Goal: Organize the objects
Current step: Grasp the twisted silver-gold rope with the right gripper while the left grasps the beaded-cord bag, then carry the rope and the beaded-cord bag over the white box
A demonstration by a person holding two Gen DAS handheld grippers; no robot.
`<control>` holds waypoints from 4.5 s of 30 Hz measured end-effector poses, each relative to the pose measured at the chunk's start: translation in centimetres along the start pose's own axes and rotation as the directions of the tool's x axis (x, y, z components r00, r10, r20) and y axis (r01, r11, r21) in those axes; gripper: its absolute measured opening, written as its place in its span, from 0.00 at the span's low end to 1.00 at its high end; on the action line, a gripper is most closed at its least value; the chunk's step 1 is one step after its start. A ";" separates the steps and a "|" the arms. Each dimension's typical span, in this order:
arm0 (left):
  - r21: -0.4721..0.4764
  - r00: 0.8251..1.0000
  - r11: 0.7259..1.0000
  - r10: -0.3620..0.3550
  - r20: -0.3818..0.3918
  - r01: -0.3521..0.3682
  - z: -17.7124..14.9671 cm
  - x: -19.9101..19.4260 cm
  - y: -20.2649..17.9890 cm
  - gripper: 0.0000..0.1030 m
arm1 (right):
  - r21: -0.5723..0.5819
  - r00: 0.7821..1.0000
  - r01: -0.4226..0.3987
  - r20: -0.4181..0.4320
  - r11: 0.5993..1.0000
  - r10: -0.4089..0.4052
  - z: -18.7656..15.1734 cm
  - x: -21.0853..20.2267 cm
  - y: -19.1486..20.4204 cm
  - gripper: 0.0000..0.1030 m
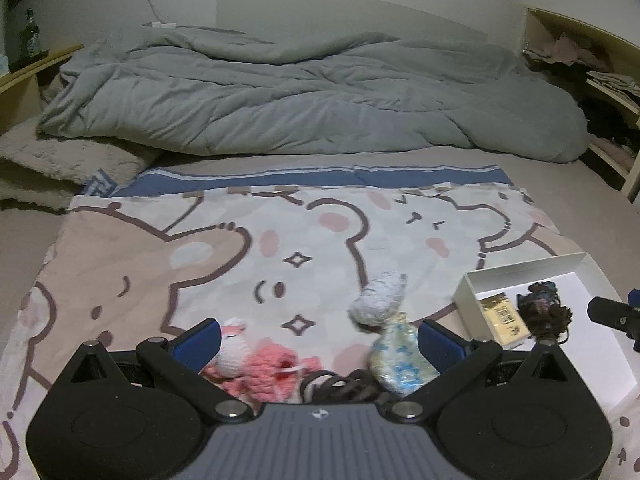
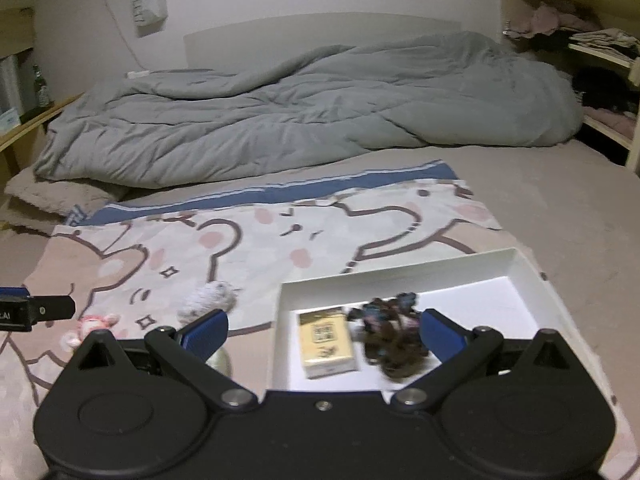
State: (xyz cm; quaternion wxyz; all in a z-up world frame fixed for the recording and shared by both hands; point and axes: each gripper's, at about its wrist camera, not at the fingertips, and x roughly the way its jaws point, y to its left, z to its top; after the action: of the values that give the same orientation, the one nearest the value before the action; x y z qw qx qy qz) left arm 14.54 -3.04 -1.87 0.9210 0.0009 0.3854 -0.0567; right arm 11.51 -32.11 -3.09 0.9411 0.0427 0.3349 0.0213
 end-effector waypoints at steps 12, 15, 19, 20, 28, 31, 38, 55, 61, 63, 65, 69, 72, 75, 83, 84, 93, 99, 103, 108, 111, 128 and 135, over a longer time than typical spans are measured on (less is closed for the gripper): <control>0.002 0.998 1.000 -0.016 -0.053 0.016 -1.4 -0.6 4.3 1.00 | -0.095 0.994 -0.104 -0.031 0.990 0.101 -0.6 1.0 4.2 1.00; -0.039 0.996 0.999 -0.014 -0.089 0.010 -2.2 -0.4 5.5 1.00 | -0.121 0.992 -0.123 -0.021 0.985 0.121 -1.0 1.0 4.9 1.00; -0.130 0.987 0.991 0.004 -0.159 -0.025 -4.2 0.5 6.7 0.99 | -0.203 0.990 -0.132 0.016 0.970 0.139 -1.7 0.7 6.1 1.00; -0.154 0.984 0.988 0.001 -0.177 -0.029 -4.8 0.7 7.0 0.99 | -0.225 0.990 -0.132 0.014 0.965 0.138 -1.8 0.8 6.3 1.00; -0.202 0.961 0.975 0.034 -0.273 -0.091 -8.1 2.6 6.5 0.98 | -0.433 0.987 -0.159 -0.071 0.887 0.143 -3.9 2.2 8.7 1.00; -0.238 0.952 0.964 0.039 -0.303 -0.115 -8.7 3.4 6.3 0.98 | -0.495 0.987 -0.156 -0.110 0.855 0.117 -4.8 3.0 9.4 1.00; -0.290 0.929 0.944 0.041 -0.369 -0.156 -9.9 5.4 6.0 0.98 | -0.704 0.981 -0.158 -0.192 0.693 0.028 -8.1 5.0 11.4 0.96; -0.388 0.931 0.917 -0.064 -0.360 -0.087 -10.5 6.8 7.3 0.63 | -0.831 0.955 -0.193 -0.282 0.522 -0.096 -11.7 9.3 12.6 0.48; -0.387 0.935 0.918 -0.062 -0.349 -0.083 -10.1 6.2 7.7 0.57 | -0.819 0.950 -0.209 -0.299 0.534 -0.087 -11.5 8.7 12.6 0.48; -0.389 0.940 0.917 -0.054 -0.338 -0.087 -9.9 5.8 8.0 0.57 | -0.797 0.948 -0.214 -0.308 0.565 -0.075 -11.0 8.4 12.5 0.47; -0.391 0.943 0.916 -0.048 -0.329 -0.090 -9.6 5.4 8.2 0.57 | -0.772 0.949 -0.217 -0.311 0.598 -0.056 -10.3 7.9 12.4 0.47; -0.400 0.951 0.912 -0.037 -0.306 -0.093 -9.2 4.6 8.7 0.56 | -0.720 0.949 -0.227 -0.315 0.656 -0.018 -9.1 7.0 12.2 0.47; -0.394 0.961 0.915 -0.021 -0.276 -0.093 -8.7 3.6 8.8 0.56 | -0.680 0.952 -0.228 -0.306 0.697 0.012 -8.1 6.3 11.9 0.47; -0.385 0.970 0.919 -0.011 -0.244 -0.086 -8.0 2.7 8.8 0.55 | -0.625 0.954 -0.232 -0.296 0.746 0.048 -6.9 5.4 11.6 0.47; -0.298 0.992 0.953 0.013 -0.129 -0.051 -5.7 0.1 7.3 0.55 | -0.483 0.964 -0.229 -0.233 0.845 0.128 -4.1 3.1 10.7 0.47; -0.288 0.993 0.957 0.013 -0.114 -0.045 -5.5 -0.2 7.1 0.55 | -0.470 0.966 -0.221 -0.223 0.855 0.128 -3.9 2.9 10.6 0.47; -0.195 1.000 0.981 -0.010 -0.012 0.008 -3.3 -2.5 4.8 0.55 | -0.294 0.967 -0.237 -0.165 0.926 0.195 -1.4 0.9 8.8 0.47; -0.128 0.999 0.991 -0.032 0.033 0.036 -2.7 -3.6 3.0 0.55 | -0.200 0.971 -0.227 -0.118 0.953 0.207 -0.3 -0.3 7.6 0.47; -0.101 0.998 0.994 -0.047 0.049 0.052 -2.2 -4.0 2.0 0.56 | -0.180 0.972 -0.228 -0.093 0.957 0.215 0.1 -0.9 7.3 0.47; -0.090 0.996 0.993 -0.070 0.061 0.075 -1.8 -4.2 0.9 0.56 | -0.163 0.975 -0.222 -0.064 0.961 0.214 0.4 -1.7 7.0 0.47; -0.081 0.994 0.993 -0.082 0.073 0.088 -1.5 -4.3 0.3 0.56 | -0.157 0.975 -0.220 -0.048 0.963 0.215 0.6 -2.1 6.7 0.47; -0.044 0.978 0.981 -0.186 0.095 0.191 1.3 -3.4 -6.0 0.56 | -0.143 0.994 -0.102 0.022 0.985 0.106 1.6 -2.9 1.2 0.47; -0.017 0.973 0.974 -0.225 0.055 0.226 1.3 -1.8 -9.7 0.56 | -0.125 0.998 -0.055 0.022 0.991 0.059 1.7 -2.5 -2.0 0.47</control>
State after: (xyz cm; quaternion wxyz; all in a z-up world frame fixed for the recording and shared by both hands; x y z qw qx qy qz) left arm 13.24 -12.52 0.73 0.9184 -0.0550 0.3592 -0.1566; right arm 10.72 -34.40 -0.42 0.9451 -0.0062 0.3196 0.0685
